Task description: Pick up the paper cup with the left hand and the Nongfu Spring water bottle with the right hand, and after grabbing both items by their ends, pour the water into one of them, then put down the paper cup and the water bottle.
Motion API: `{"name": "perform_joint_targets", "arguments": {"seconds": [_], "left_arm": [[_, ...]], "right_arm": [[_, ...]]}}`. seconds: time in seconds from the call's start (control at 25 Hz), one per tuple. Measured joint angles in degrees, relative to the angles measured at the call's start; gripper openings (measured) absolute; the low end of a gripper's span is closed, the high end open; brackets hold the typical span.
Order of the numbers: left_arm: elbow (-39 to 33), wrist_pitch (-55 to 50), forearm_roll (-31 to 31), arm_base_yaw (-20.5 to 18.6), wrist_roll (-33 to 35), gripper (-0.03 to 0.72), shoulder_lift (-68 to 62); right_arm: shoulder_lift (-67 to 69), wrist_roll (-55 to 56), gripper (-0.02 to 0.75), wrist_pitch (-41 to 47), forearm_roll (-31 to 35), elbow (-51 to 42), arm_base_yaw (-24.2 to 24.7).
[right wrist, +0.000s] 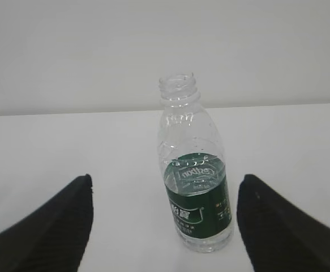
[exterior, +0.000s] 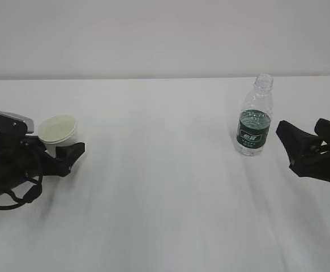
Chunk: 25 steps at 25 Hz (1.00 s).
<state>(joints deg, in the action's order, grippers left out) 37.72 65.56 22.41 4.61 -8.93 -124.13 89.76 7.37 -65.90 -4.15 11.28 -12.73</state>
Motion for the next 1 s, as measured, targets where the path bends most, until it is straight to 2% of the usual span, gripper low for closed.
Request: {"name": "perform_joint_targets", "arguments": {"seconds": [0.56,1.0], "left_arm": [[-6.0,0.0,-1.1,0.0,0.0,0.617,0.2],[-10.0,0.0,-1.5,0.0,0.0,0.605,6.1]], "right_arm": [[0.0,0.1,0.592,0.0,-0.1,-0.4,0.0],[-2.5,0.3,0.592,0.0,-1.6,-4.0,0.0]]}}
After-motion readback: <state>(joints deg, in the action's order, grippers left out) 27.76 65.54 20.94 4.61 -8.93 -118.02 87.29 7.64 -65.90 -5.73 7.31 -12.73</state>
